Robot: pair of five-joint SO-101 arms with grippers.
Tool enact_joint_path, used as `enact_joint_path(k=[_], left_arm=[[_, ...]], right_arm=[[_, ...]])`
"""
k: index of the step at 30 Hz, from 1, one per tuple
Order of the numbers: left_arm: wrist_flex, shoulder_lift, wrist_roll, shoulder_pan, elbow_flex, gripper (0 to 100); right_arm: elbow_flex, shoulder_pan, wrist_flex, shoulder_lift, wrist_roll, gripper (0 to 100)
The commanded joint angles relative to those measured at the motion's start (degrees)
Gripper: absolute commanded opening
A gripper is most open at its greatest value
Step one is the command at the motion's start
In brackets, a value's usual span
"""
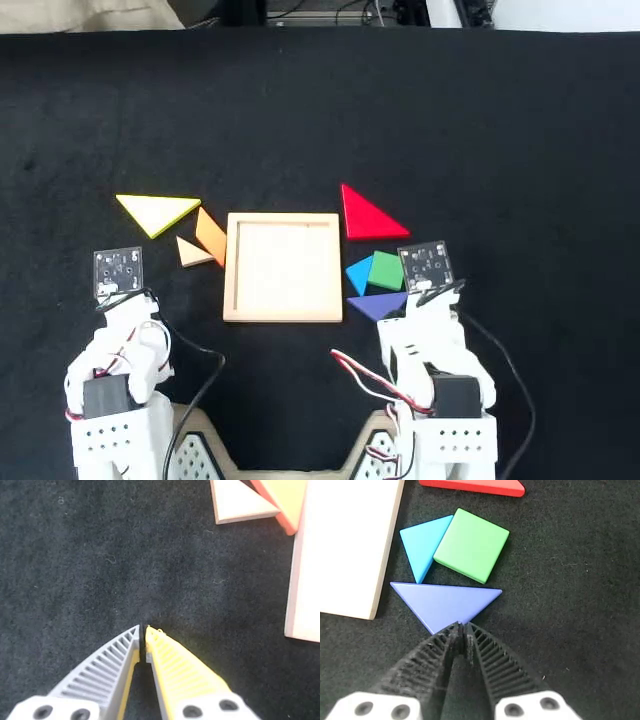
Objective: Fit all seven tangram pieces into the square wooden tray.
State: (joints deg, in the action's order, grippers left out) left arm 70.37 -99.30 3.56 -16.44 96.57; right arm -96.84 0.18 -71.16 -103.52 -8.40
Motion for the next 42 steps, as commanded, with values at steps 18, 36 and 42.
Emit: enact_joint_path(k=[18,36,42], left_arm=[[-2.0,-0.5,0.1,0.3,-0.7,3],[-17.3,-0.5,12.6,-5.8,-12.2,3],[-19.1,-0.5,1.9,-6.9,-19.3,3]], right_arm=[[-0.1,-1.2,1.2,4.1,0.4,1.4],[9.2,1.1,15.9,-3.2,-11.2,1.5],[10.2,0.9,26.8,-3.6,-18.1,1.5]])
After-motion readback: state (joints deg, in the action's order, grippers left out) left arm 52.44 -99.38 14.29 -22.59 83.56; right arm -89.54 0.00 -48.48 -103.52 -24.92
